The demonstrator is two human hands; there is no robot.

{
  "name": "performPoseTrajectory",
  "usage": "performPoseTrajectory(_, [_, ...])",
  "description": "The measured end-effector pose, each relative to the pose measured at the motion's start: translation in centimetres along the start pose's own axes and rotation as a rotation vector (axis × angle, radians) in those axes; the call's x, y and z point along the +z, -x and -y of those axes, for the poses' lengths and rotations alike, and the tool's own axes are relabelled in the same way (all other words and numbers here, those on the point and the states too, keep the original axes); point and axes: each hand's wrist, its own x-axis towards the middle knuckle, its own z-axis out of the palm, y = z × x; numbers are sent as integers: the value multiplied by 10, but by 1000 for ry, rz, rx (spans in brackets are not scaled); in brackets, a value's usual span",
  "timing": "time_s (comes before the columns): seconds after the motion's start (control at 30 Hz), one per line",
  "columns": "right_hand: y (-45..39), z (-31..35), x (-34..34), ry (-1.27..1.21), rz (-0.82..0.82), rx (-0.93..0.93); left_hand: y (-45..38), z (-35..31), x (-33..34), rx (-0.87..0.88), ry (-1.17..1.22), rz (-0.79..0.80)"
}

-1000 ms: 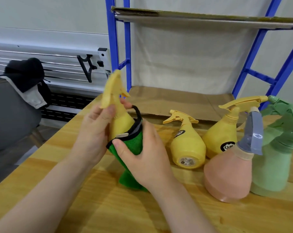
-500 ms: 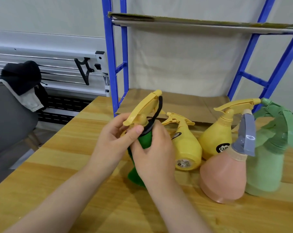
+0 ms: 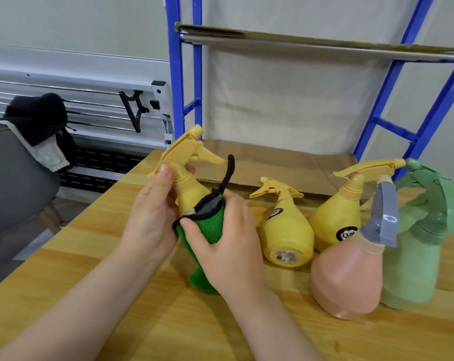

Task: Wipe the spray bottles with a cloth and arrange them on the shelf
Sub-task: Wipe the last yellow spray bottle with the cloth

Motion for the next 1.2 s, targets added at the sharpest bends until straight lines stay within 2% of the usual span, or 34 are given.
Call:
performPoseTrajectory(0.23, [1,-1,0,-72,72,19,-4,-5,2,-9,134,-147])
performPoseTrajectory(0.37, [4,3,0,-257,140,111,-11,-9,-7,-27,274,-263])
performPoseTrajectory(0.47, [6,8,2,-365,144,209,-10,-10,-5,-6,300,-227])
performPoseTrajectory(0.57, [4,12,-2,-539,124,396,-5,-8,2,8,319,-148])
performPoseTrajectory(0.7, [-3,12,-11,-755,291,751,-4,-8,7,90,201,-85])
performPoseTrajectory(0.77, [-8,12,-17,-775,343,865,-2,-8,5,135,138,-81])
performPoseTrajectory(0.9, [-12,5,-18,-607,301,874,3,-8,5,223,51,-43])
performPoseTrajectory(1.03, [-12,3,-14,-548,246,849,3,-6,3,319,-76,17])
performPoseTrajectory(1.2, [-16,3,-16,-436,168,693,1,-13,-4,384,-168,67])
